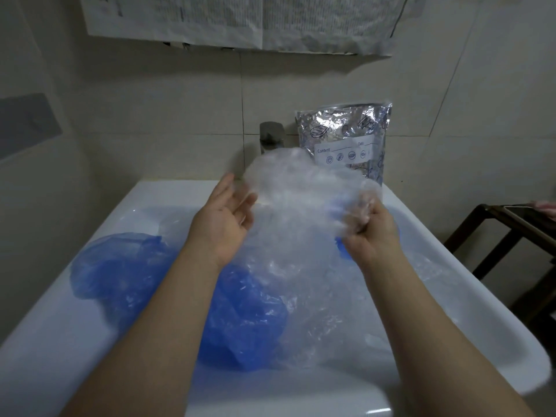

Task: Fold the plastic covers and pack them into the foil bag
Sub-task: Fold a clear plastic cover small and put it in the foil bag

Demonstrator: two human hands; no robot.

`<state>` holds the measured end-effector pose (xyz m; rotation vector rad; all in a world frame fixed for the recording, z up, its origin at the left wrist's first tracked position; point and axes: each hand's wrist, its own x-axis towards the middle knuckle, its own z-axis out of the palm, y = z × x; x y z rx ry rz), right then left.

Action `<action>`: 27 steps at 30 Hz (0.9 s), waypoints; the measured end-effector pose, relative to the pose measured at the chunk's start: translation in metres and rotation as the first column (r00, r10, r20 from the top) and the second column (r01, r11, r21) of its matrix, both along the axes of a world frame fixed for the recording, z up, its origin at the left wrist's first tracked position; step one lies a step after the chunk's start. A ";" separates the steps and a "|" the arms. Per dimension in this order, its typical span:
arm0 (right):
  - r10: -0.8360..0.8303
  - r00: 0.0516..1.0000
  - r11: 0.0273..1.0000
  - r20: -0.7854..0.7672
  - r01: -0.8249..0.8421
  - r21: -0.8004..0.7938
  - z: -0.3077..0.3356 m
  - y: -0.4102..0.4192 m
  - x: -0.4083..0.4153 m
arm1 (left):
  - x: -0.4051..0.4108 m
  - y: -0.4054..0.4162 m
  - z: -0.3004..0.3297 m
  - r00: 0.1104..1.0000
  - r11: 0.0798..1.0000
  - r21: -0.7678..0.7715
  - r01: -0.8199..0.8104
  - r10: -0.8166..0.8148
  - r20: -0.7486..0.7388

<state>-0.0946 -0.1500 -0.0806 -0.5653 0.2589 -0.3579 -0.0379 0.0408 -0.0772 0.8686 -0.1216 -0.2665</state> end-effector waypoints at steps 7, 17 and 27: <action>-0.236 0.694 -0.197 0.680 0.651 -0.733 0.000 0.021 -0.008 | -0.016 -0.012 0.009 0.990 0.977 0.171 0.129 -0.137 0.037; 0.291 0.678 -0.653 0.675 0.656 -0.378 -0.015 0.062 -0.002 | -0.029 -0.012 0.019 0.980 0.985 0.088 0.149 -0.159 0.115; -0.011 0.984 0.377 0.179 0.170 -0.910 -0.015 0.058 -0.009 | -0.013 -0.003 0.018 0.999 0.987 -0.161 0.014 -0.008 0.037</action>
